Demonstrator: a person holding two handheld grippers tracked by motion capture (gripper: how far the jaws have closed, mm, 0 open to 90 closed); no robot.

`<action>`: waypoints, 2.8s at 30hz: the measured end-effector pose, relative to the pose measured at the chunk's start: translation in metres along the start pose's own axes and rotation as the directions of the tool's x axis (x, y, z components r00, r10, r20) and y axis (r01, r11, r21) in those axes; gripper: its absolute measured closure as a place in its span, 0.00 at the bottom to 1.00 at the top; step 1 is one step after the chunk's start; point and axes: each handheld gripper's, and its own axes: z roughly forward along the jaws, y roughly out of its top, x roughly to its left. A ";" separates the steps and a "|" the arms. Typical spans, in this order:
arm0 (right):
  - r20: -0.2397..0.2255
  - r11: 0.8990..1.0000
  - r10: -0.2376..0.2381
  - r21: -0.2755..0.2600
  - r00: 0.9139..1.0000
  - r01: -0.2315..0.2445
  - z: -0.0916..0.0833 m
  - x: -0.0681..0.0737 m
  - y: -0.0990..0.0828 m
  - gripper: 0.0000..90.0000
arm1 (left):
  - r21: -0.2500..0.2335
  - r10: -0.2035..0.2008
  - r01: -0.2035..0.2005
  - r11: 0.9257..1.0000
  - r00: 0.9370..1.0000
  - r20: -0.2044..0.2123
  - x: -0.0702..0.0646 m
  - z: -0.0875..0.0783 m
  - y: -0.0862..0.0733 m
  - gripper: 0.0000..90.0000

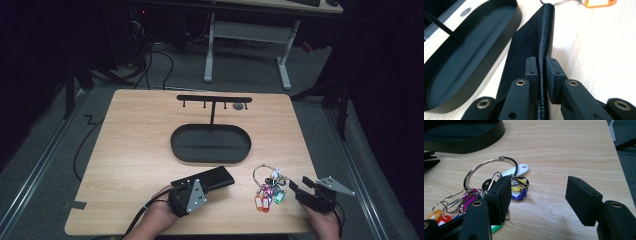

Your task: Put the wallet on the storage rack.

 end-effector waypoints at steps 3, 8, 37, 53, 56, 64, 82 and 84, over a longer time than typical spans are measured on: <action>-0.003 1.000 -0.003 -0.002 1.000 0.003 0.002 0.000 0.001 0.42 | -0.018 -0.030 0.030 0.999 1.000 0.004 0.004 -0.006 -0.002 0.91; -0.012 1.000 -0.006 0.000 1.000 0.006 0.005 0.002 0.003 0.42 | -0.033 -0.061 0.061 0.998 0.998 0.013 0.009 -0.014 -0.003 0.91; -0.024 1.000 -0.004 0.004 1.000 0.004 0.010 0.002 0.007 0.42 | -0.065 -0.205 0.216 0.974 0.968 0.143 0.019 -0.048 0.001 0.92; -0.022 1.000 -0.005 0.012 1.000 0.005 0.011 0.003 0.007 0.42 | -0.094 -0.296 0.305 0.948 0.950 0.099 0.038 -0.044 -0.019 0.88; -0.021 1.000 -0.007 0.015 1.000 0.007 0.011 0.003 0.006 0.42 | -0.101 -0.307 0.316 0.943 0.947 0.095 0.040 -0.044 -0.022 0.87; -0.025 1.000 -0.007 0.016 1.000 0.007 0.011 0.003 0.006 0.42 | -0.109 -0.316 0.323 0.940 0.946 0.071 0.043 -0.044 -0.024 0.82; -0.024 1.000 -0.009 0.027 1.000 0.010 0.012 0.003 0.006 0.43 | -0.030 -0.239 0.240 0.970 0.970 0.038 0.037 -0.037 -0.022 0.63; -0.022 1.000 -0.008 0.028 1.000 0.009 0.012 0.003 0.006 0.43 | -0.006 -0.227 0.227 0.974 0.973 0.034 0.037 -0.037 -0.021 0.63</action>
